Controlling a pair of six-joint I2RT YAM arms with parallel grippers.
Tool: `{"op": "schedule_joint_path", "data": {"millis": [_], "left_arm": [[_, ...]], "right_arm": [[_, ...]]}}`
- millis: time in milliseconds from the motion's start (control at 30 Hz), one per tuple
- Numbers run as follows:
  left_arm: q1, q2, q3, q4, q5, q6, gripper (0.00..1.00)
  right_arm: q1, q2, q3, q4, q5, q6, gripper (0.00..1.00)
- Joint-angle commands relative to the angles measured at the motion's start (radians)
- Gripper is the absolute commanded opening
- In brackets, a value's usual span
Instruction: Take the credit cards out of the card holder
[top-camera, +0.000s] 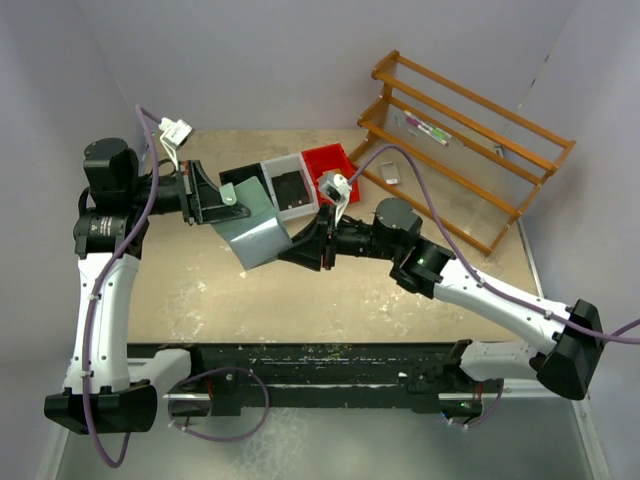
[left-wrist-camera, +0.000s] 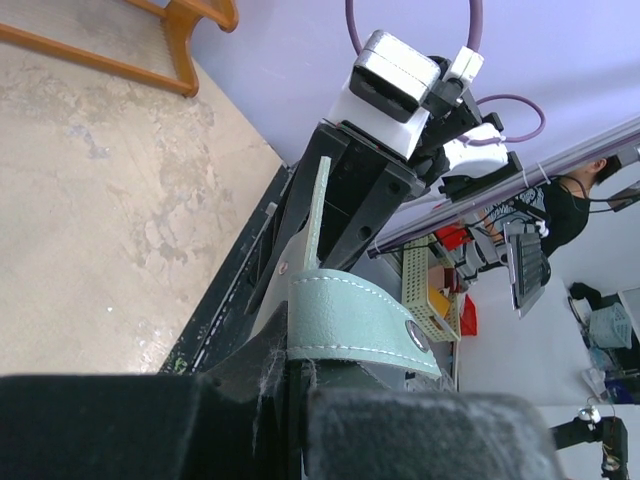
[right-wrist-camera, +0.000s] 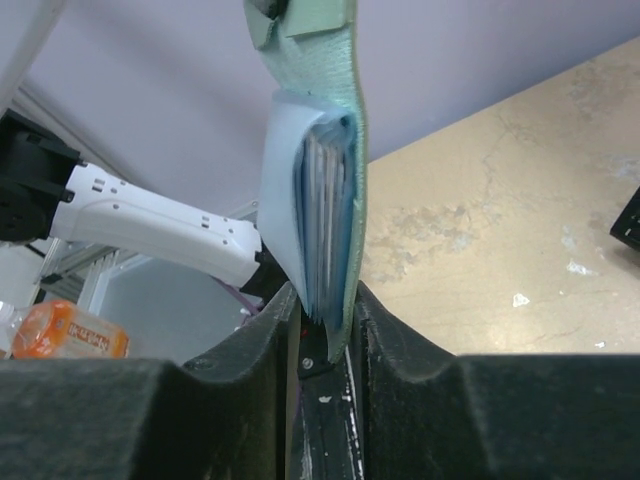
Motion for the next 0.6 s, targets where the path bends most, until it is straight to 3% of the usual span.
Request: {"op": "schedule_joint_path", "data": {"millis": [0,467,567], "left_arm": [[0.0,-0.014,0.031,0.052,0.026,-0.038,0.0],[0.001,-0.015,0.026,0.064,0.037,-0.055,0.0],[0.001,-0.02,0.018,0.062,0.042,-0.058,0.0]], "right_arm": [[0.008,-0.016,0.035,0.059,0.076,-0.029,0.25],[0.143,0.004,0.177,-0.046,0.335,-0.199,0.21],[0.165,0.017,0.215,-0.065,0.398,-0.228,0.33]]}}
